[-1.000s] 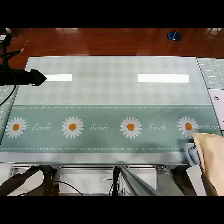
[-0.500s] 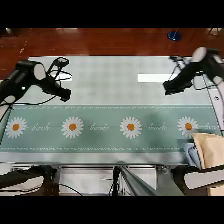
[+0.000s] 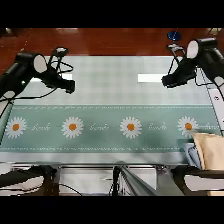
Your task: Fold the shirts.
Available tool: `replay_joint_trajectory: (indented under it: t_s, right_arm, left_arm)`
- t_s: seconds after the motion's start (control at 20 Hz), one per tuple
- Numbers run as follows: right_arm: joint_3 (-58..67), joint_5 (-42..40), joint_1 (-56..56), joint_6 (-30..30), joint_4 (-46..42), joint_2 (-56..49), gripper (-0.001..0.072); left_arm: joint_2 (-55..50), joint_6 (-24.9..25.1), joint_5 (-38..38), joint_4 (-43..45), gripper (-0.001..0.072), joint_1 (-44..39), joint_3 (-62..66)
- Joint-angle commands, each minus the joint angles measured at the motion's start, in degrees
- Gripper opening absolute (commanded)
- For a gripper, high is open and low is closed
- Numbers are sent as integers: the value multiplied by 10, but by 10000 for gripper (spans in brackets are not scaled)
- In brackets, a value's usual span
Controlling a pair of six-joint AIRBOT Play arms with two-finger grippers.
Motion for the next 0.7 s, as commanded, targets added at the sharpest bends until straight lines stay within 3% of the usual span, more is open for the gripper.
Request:
replay_joint_trajectory:
  t_s: [0.0,0.1,0.65]
  right_arm:
    - [-77,-64,-21,-1,34,68,301]
    - [-106,-110,-21,5,34,91,301]
    - [-106,-111,-21,6,34,91,301]
  left_arm:
    - [-2,-12,10,-49,720,37,2]
    - [-4,-12,14,-51,720,38,2]
    - [-6,-10,14,-50,720,36,2]
